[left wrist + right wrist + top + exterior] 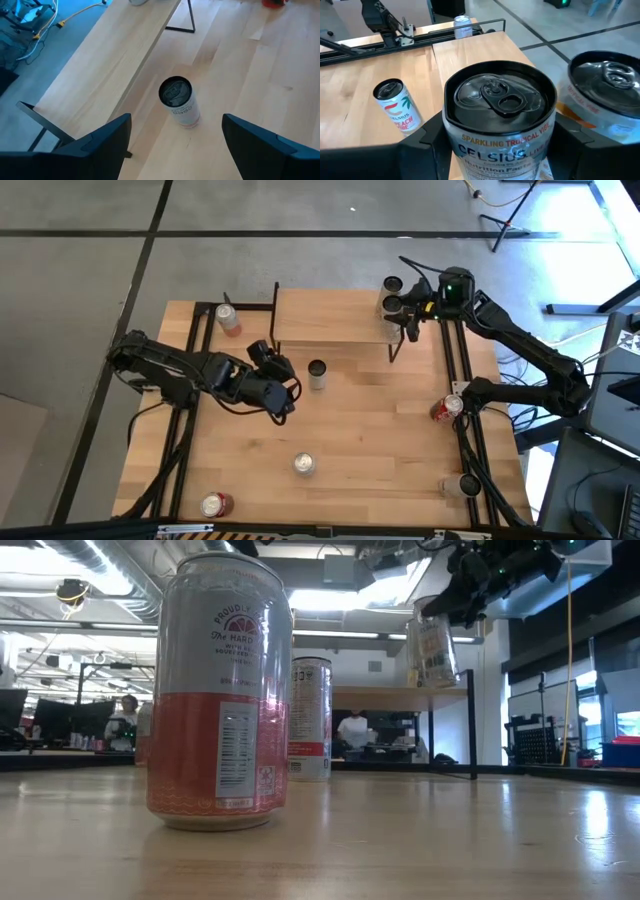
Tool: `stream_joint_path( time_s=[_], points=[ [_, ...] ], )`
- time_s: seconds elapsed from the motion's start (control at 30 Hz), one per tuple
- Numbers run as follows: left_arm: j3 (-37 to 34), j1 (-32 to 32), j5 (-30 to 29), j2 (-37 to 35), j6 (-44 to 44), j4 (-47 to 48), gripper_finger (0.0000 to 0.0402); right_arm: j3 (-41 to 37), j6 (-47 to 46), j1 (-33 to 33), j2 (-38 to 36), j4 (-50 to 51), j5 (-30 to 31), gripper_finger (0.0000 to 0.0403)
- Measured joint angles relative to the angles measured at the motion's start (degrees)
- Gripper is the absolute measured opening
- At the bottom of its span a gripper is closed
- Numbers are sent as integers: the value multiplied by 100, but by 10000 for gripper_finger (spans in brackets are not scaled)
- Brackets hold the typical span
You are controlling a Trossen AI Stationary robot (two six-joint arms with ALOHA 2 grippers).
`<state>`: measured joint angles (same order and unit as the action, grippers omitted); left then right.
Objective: Place canned beverage on shelf
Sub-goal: Put the white and yellow soda can aligned with other white and yellow soda can on the shelf
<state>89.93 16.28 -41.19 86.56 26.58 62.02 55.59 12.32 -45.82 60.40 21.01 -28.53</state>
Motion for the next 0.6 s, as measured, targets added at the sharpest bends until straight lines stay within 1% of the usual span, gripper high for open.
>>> stream_joint_path(
  time_s=[0.37, 0.6],
  points=[
    [-3, -79, 29, 0, -23, 0, 308, 7, 20, 4, 162, -42, -10, 223],
    [-4, -79, 34, 0, -23, 0, 308, 9, 99, 4, 162, -40, 89, 278]
  ],
)
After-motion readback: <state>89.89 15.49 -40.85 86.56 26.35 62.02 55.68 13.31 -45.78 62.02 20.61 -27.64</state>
